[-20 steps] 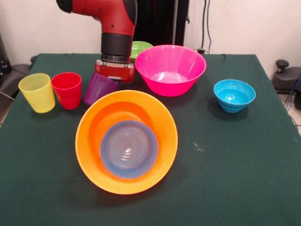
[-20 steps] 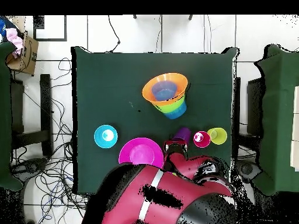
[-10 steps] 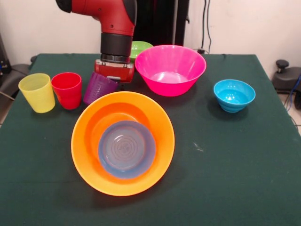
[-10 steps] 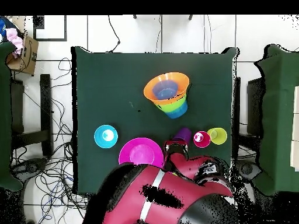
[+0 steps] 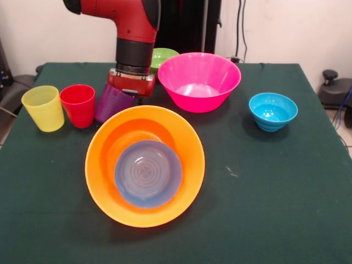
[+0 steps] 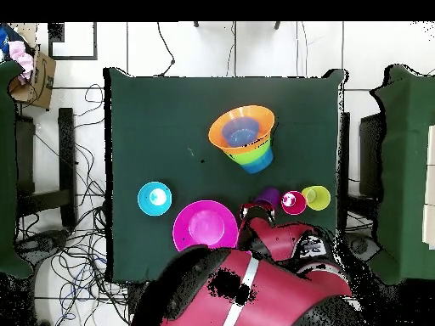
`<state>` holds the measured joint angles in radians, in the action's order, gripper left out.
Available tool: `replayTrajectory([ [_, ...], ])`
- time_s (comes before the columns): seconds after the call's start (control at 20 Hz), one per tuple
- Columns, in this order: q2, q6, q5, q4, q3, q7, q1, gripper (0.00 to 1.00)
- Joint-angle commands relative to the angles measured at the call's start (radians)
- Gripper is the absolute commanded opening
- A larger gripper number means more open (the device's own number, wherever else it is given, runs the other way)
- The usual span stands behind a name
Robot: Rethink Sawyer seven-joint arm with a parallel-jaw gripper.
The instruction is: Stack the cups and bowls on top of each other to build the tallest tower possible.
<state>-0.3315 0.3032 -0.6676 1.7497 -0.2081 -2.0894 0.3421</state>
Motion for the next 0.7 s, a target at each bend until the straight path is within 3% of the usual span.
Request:
replayTrajectory([
  [0.05, 0.086, -0.432, 0.033, 0.075, 0.096, 0.019, 0.059, 1.0],
  [0.3, -0.081, -0.555, 0.076, 0.225, 0.079, 0.015, 0.043, 1.0],
  [0.45, -0.237, -0.649, 0.114, 0.354, 0.082, 0.023, 0.046, 1.0],
  [0.7, -0.427, -0.788, 0.153, 0.464, 0.078, 0.04, 0.043, 1.0],
])
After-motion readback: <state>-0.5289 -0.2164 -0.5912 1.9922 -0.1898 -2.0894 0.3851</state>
